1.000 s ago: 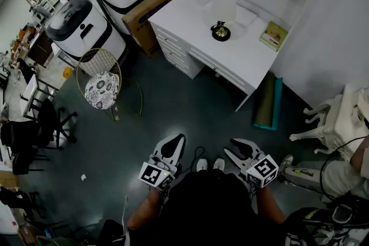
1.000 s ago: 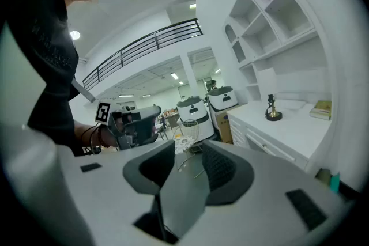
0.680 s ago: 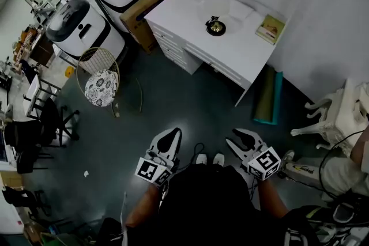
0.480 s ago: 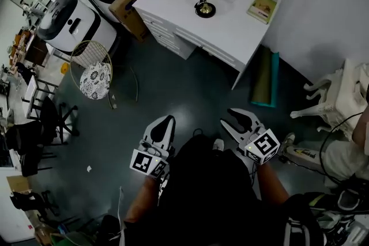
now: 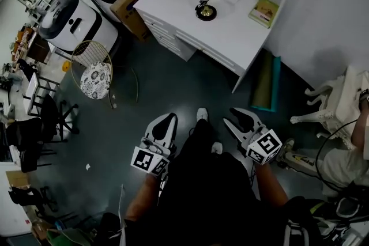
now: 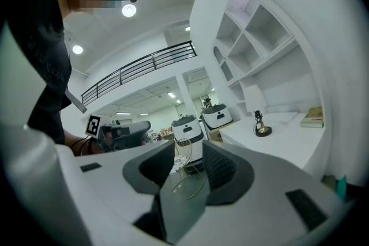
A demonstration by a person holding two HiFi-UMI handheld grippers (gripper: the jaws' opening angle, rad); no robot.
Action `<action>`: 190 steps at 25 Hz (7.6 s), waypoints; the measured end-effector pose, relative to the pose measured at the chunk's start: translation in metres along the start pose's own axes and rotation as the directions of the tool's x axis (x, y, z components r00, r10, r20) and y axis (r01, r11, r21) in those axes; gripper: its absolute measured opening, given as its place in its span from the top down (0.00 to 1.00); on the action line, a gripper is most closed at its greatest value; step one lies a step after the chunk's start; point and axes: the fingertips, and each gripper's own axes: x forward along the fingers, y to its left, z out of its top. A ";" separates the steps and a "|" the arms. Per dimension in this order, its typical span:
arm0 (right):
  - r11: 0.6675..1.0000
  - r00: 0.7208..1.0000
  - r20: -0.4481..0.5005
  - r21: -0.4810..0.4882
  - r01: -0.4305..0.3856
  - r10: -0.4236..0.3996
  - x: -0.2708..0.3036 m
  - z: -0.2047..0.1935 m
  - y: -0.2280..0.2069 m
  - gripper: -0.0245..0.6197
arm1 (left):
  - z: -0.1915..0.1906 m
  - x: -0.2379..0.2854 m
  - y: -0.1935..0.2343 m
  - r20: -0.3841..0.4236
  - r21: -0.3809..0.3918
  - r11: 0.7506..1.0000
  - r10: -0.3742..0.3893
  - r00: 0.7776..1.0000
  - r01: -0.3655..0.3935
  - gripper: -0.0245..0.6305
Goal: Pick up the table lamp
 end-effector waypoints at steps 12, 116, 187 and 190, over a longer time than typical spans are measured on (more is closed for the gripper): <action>1.000 0.999 -0.053 0.006 0.012 -0.011 0.058 0.002 -0.042 0.72 | -0.008 0.049 0.063 -0.009 -0.032 0.999 0.010 1.000 -0.010 0.93; 0.976 0.962 -0.190 -0.133 0.175 -0.199 0.389 0.015 -0.466 0.84 | -0.063 0.438 0.331 -0.186 -0.010 0.998 -0.063 0.981 0.062 0.93; 0.948 0.932 -0.239 -0.229 0.219 -0.273 0.477 -0.028 -0.530 0.73 | -0.118 0.470 0.334 -0.242 -0.055 0.994 -0.107 0.964 0.097 0.93; 0.946 0.928 -0.247 -0.239 0.221 -0.279 0.475 -0.031 -0.532 0.73 | -0.120 0.470 0.333 -0.252 -0.057 0.993 -0.111 0.961 0.100 0.93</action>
